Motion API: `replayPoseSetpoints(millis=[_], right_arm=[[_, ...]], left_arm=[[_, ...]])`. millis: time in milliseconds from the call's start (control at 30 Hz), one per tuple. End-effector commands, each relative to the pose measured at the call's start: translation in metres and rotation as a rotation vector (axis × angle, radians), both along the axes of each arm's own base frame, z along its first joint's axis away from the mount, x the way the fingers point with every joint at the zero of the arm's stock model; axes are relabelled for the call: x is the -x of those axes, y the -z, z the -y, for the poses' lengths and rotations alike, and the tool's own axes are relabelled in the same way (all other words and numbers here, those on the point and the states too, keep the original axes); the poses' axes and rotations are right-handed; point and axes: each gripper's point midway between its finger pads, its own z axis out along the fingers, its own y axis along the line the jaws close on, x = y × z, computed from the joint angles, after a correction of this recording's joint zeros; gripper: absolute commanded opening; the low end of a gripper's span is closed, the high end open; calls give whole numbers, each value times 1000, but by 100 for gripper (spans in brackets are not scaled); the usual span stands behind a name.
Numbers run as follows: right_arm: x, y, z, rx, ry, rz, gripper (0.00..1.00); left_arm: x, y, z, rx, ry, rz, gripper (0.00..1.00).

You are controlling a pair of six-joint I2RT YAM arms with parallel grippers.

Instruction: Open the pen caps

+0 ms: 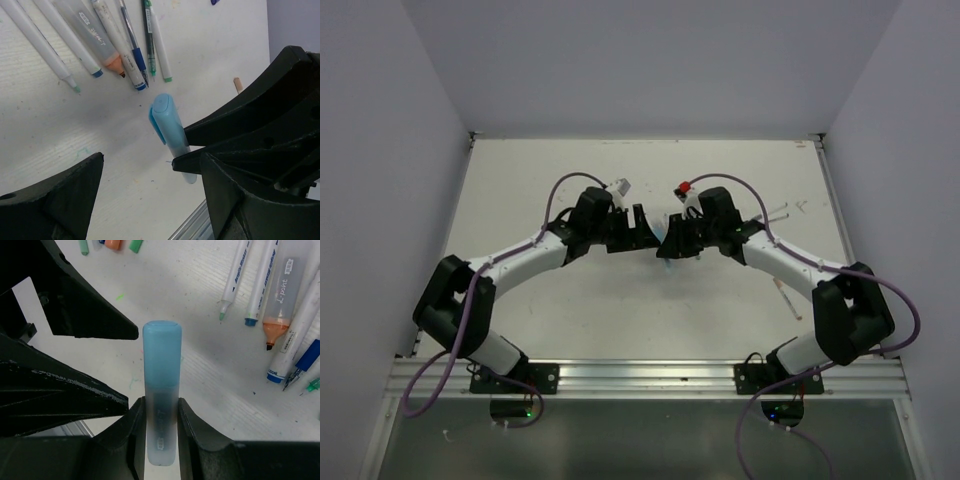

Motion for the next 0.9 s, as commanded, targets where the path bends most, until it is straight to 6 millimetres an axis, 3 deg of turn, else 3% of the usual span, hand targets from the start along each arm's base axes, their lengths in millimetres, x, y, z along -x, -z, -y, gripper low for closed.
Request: replayPoseSetpoints(millis=[0,267,500,867], right_arm=[[1,-28,-12,-88,-36,67,0],[4,-28,-13,-90,-45,74,0],[9,-22,-9,-72,-53,72,0],[3,-32,-20,-112,-47,79,0]], left_arm=[[-6,-16,17,96,21,-10,80],[-17,-16,23,129,-10,-8,74],[-24,-18,7,160,-72,-10,68],[-21,-10,9,192,-54,-46,63]])
